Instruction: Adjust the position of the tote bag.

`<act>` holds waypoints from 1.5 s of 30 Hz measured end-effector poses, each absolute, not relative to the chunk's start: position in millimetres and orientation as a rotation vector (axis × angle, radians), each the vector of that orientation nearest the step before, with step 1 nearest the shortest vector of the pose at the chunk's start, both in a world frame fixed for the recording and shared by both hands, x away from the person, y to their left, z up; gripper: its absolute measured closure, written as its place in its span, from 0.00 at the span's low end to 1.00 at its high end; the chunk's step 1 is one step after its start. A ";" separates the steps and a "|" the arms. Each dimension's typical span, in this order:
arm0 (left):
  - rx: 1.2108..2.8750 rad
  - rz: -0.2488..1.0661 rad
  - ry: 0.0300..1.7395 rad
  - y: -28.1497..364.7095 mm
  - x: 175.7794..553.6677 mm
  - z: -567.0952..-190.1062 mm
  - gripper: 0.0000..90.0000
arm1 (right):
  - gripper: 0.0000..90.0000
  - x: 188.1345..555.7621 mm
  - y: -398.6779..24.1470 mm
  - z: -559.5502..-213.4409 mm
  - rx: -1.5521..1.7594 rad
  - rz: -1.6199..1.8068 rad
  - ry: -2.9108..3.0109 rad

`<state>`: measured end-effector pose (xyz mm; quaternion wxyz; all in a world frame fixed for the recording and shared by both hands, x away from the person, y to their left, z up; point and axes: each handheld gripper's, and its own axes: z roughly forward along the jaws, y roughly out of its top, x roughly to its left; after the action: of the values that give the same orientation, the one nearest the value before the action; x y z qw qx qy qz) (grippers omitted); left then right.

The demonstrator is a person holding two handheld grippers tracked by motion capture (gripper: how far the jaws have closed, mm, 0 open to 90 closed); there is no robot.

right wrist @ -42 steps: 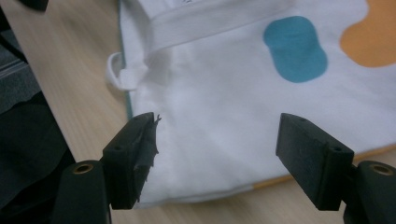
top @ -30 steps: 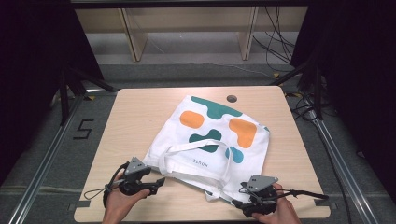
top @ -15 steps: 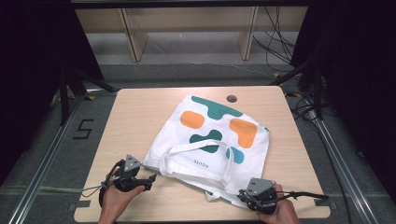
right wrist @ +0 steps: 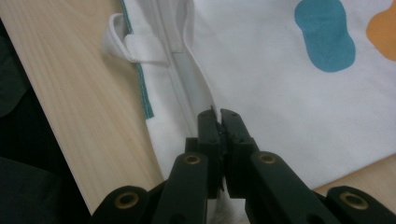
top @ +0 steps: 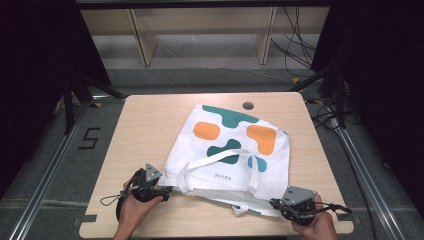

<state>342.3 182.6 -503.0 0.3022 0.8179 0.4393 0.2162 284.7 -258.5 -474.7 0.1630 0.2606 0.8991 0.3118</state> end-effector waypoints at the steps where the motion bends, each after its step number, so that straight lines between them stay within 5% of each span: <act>1: 2.169 0.573 1.165 182.6 342.3 -503.0 0.28 | 0.98 284.7 -258.5 -474.7 0.743 0.889 2.564; 7: 2.200 0.607 1.074 170.9 349.3 -501.2 0.40 | 0.97 287.1 -264.3 -475.4 0.781 0.904 2.555; 9: 2.208 0.626 1.033 167.5 354.3 -498.4 0.51 | 0.93 288.2 -265.1 -476.6 0.794 0.900 2.554; 12: 2.247 0.683 0.938 167.6 354.5 -494.4 0.83 | 0.85 290.3 -265.9 -480.9 0.815 0.885 2.550; 17: 2.305 0.659 0.822 162.9 341.6 -497.2 0.93 | 0.96 291.1 -267.6 -483.9 0.762 0.794 2.559; 23: 2.295 0.609 0.758 157.3 314.6 -491.4 0.93 | 0.97 294.0 -278.1 -479.8 0.782 0.786 2.516; 31: 2.330 0.548 0.710 149.1 286.0 -494.6 0.92 | 0.78 297.5 -280.7 -486.2 0.794 0.747 2.505; 36: 2.293 0.485 0.715 148.5 275.1 -492.0 0.83 | 0.96 298.9 -282.9 -482.4 0.763 0.774 2.509; 41: 2.260 0.475 0.731 145.5 281.0 -488.8 0.69 | 0.97 302.0 -285.8 -480.0 0.792 0.817 2.504; 45: 2.278 0.507 0.740 138.0 285.5 -489.6 0.72 | 0.98 304.5 -289.7 -478.0 0.814 0.870 2.500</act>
<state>285.5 138.0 -489.6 0.3398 0.8750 0.2845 0.1947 304.5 -289.7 -478.0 0.1848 0.2888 0.8872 0.3088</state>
